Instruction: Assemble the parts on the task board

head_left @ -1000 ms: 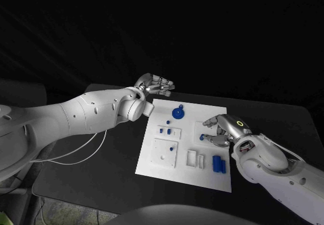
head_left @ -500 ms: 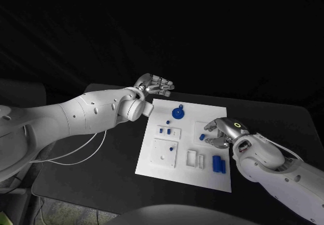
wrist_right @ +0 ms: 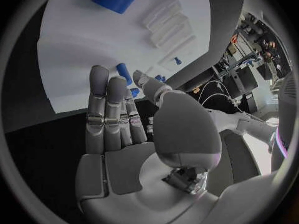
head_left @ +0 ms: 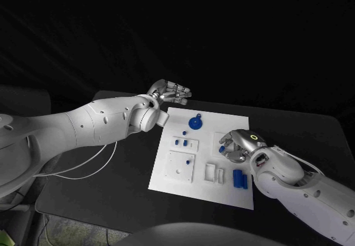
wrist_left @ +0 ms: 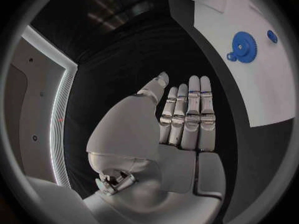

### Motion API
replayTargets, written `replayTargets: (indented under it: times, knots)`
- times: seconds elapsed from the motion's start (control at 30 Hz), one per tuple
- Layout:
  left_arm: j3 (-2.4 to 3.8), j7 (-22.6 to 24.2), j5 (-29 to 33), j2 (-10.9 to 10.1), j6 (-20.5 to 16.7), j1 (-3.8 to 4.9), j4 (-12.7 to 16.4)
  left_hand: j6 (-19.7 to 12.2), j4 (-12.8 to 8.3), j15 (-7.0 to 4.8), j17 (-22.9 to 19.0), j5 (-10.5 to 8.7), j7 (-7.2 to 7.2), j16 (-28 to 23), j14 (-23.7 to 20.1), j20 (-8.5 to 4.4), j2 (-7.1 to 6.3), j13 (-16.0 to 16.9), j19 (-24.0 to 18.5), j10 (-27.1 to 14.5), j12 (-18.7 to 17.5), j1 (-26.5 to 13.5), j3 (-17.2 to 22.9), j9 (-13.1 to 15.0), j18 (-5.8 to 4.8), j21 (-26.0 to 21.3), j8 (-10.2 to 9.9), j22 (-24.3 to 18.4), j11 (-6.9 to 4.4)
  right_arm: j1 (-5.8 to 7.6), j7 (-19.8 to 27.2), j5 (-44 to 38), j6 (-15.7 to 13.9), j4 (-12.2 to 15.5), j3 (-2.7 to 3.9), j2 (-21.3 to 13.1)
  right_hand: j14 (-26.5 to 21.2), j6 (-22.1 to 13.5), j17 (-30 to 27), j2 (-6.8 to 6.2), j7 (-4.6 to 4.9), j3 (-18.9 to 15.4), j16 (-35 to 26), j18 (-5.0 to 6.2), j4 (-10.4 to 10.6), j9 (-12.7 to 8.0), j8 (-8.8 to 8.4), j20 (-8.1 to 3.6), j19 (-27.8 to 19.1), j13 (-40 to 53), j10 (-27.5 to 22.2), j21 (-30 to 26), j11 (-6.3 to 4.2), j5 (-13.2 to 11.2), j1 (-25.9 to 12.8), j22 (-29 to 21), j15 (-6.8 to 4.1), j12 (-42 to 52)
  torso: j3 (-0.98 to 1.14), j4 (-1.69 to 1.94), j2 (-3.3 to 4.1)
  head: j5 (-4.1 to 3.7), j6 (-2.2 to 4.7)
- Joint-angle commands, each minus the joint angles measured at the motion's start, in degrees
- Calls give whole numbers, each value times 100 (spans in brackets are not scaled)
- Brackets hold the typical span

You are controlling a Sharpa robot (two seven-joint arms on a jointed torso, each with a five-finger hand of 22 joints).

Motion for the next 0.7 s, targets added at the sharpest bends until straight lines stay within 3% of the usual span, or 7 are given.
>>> replayTargets:
  times: [0.03,0.43,0.7]
  knots:
    - [5,51,27,20,85,8,7,-15,21,18,2,-26,-1,-17,-40,16,59,-5,25,-25,28,12,-20,8,-114,25,3,-4,-12,-5,45,-84,85,-49,-28,39,21,56,2,10,4,54,24,-18,4,1,-11,-45,220,2,48,39,-3,-16,-46,-10,-33,1,1,-3,1,2,-6]
    - [5,37,27,26,102,8,1,-15,29,20,2,-28,-1,-18,-44,18,62,-5,26,-30,28,7,-23,8,-114,26,2,-24,-10,0,25,-161,114,-284,-144,155,15,332,12,153,52,238,38,-40,-2,9,0,-66,215,2,165,77,-24,-16,-40,-10,-49,-1,5,-5,1,13,-29]
    - [5,28,27,32,110,8,-5,-15,33,21,1,-28,-3,-18,-49,20,64,-5,25,-33,28,7,-24,8,-115,25,2,-34,-10,2,-20,-200,-51,-361,-194,244,11,480,20,270,53,270,47,-41,13,11,-2,-83,216,5,265,112,-51,-15,-69,3,-73,5,8,-1,3,8,-39]
